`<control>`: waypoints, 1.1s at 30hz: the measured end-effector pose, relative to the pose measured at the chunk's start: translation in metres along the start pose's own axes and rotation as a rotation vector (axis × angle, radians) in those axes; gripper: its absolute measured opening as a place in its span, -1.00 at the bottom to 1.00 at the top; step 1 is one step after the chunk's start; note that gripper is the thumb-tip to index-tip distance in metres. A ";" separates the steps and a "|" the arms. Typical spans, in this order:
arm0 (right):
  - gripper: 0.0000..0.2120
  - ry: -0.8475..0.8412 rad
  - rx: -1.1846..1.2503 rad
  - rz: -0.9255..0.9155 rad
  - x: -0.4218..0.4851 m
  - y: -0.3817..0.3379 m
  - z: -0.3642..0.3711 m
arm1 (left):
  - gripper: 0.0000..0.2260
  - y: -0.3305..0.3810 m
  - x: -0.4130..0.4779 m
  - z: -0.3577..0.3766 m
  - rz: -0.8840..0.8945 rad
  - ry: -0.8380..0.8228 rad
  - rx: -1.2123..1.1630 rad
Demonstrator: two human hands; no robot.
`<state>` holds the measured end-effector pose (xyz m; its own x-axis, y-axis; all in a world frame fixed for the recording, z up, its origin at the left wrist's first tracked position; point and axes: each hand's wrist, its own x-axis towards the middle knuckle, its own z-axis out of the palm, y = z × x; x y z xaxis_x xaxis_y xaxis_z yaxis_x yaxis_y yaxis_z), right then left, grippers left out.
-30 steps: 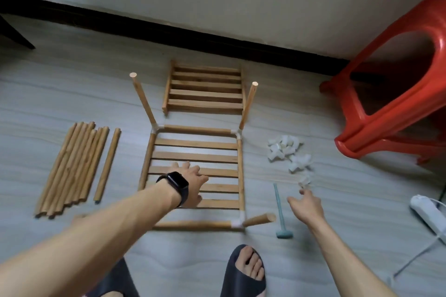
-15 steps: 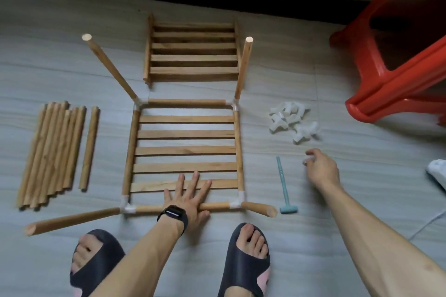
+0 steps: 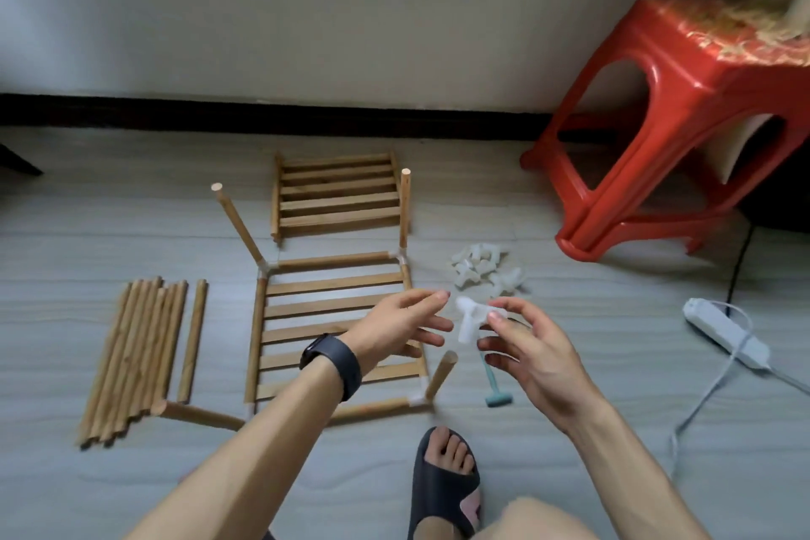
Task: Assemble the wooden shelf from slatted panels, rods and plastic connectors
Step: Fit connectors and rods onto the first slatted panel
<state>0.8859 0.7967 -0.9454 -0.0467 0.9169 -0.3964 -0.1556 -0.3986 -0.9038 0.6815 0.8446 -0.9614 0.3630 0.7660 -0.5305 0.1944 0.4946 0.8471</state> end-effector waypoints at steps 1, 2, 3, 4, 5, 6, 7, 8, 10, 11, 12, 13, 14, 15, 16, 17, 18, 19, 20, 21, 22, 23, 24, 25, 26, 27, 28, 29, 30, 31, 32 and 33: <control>-0.78 -0.019 -0.015 -0.005 -0.007 -0.004 0.004 | -0.64 0.005 -0.007 0.006 0.017 -0.030 -0.042; -0.82 -0.034 -0.043 -0.003 -0.012 -0.006 0.007 | -0.66 0.007 -0.014 0.010 0.037 -0.043 -0.063; -0.84 -0.039 -0.078 0.005 -0.016 -0.007 0.008 | -0.70 0.008 -0.020 0.014 0.057 -0.042 -0.063; -0.84 -0.040 -0.122 0.012 -0.018 -0.008 0.009 | -0.73 0.007 -0.024 0.015 0.073 -0.034 -0.053; -0.83 -0.036 -0.165 0.012 -0.021 -0.010 0.010 | -0.75 0.005 -0.027 0.017 0.081 -0.025 -0.046; -0.83 -0.026 -0.202 0.010 -0.022 -0.011 0.012 | -0.76 0.004 -0.030 0.018 0.083 -0.016 -0.046; -0.83 -0.007 -0.225 0.008 -0.022 -0.012 0.013 | -0.76 0.002 -0.033 0.020 0.087 -0.005 -0.049; -0.82 0.019 -0.231 0.011 -0.020 -0.011 0.014 | -0.77 0.000 -0.036 0.022 0.096 0.009 -0.056; -0.82 0.061 -0.197 0.033 -0.017 -0.010 0.018 | -0.79 -0.005 -0.040 0.027 0.133 0.062 -0.071; -0.81 0.070 -0.161 0.049 -0.016 -0.010 0.019 | -0.79 -0.007 -0.041 0.029 0.163 0.097 -0.080; -0.80 0.066 -0.110 0.067 -0.014 -0.009 0.021 | -0.80 -0.009 -0.043 0.032 0.191 0.133 -0.093; -0.79 0.058 -0.055 0.085 -0.012 -0.009 0.023 | -0.82 -0.011 -0.044 0.034 0.211 0.167 -0.109; -0.79 0.055 -0.005 0.100 -0.010 -0.008 0.024 | -0.83 -0.012 -0.046 0.035 0.223 0.193 -0.132; -0.81 0.061 0.029 0.110 -0.008 -0.006 0.025 | -0.83 -0.014 -0.047 0.036 0.227 0.208 -0.154; -0.84 0.071 0.032 0.106 -0.006 -0.005 0.025 | -0.83 -0.017 -0.048 0.036 0.219 0.217 -0.165; -0.88 0.078 -0.015 0.087 -0.004 -0.003 0.024 | -0.83 -0.020 -0.048 0.036 0.199 0.224 -0.162; -0.91 0.069 -0.109 0.056 -0.002 -0.002 0.023 | -0.84 -0.023 -0.048 0.035 0.173 0.228 -0.154; -0.93 0.043 -0.222 0.023 -0.001 -0.002 0.021 | -0.83 -0.025 -0.048 0.035 0.148 0.229 -0.154; -0.93 0.004 -0.336 -0.004 0.000 -0.002 0.020 | -0.81 -0.027 -0.048 0.033 0.129 0.228 -0.173; -0.93 -0.034 -0.437 -0.021 0.000 -0.003 0.018 | -0.78 -0.027 -0.049 0.032 0.118 0.223 -0.202; -0.92 -0.067 -0.511 -0.031 0.001 -0.004 0.017 | -0.76 -0.028 -0.049 0.030 0.113 0.215 -0.218; -0.91 -0.094 -0.563 -0.036 0.002 -0.005 0.015 | -0.76 -0.028 -0.050 0.029 0.118 0.205 -0.207; -0.89 -0.114 -0.588 -0.041 0.003 -0.005 0.014 | -0.76 -0.029 -0.050 0.028 0.128 0.198 -0.172; -0.85 -0.122 -0.586 -0.050 0.005 -0.005 0.013 | -0.78 -0.029 -0.049 0.028 0.137 0.197 -0.134; -0.81 -0.114 -0.569 -0.065 0.006 -0.005 0.011 | -0.80 -0.030 -0.049 0.028 0.141 0.207 -0.104; -0.77 -0.092 -0.546 -0.085 0.007 -0.004 0.010 | -0.82 -0.030 -0.048 0.028 0.139 0.221 -0.094; -0.74 -0.062 -0.525 -0.098 0.008 -0.002 0.010 | -0.82 -0.031 -0.047 0.027 0.135 0.232 -0.102; -0.72 -0.039 -0.497 -0.102 0.009 0.000 0.010 | -0.83 -0.031 -0.046 0.027 0.132 0.236 -0.112; -0.71 -0.027 -0.462 -0.097 0.009 0.003 0.011 | -0.83 -0.031 -0.046 0.027 0.131 0.240 -0.115; -0.70 -0.025 -0.418 -0.086 0.009 0.006 0.011 | -0.83 -0.031 -0.046 0.027 0.134 0.248 -0.114; -0.69 -0.026 -0.380 -0.074 0.009 0.009 0.010 | -0.83 -0.032 -0.046 0.026 0.138 0.259 -0.112; -0.69 -0.025 -0.356 -0.065 0.009 0.012 0.010 | -0.82 -0.033 -0.045 0.026 0.141 0.272 -0.113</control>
<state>0.8738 0.8004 -0.9584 -0.0724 0.9392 -0.3358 0.1937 -0.3170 -0.9284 0.6828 0.7830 -0.9643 0.1193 0.9043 -0.4098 0.0520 0.4065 0.9122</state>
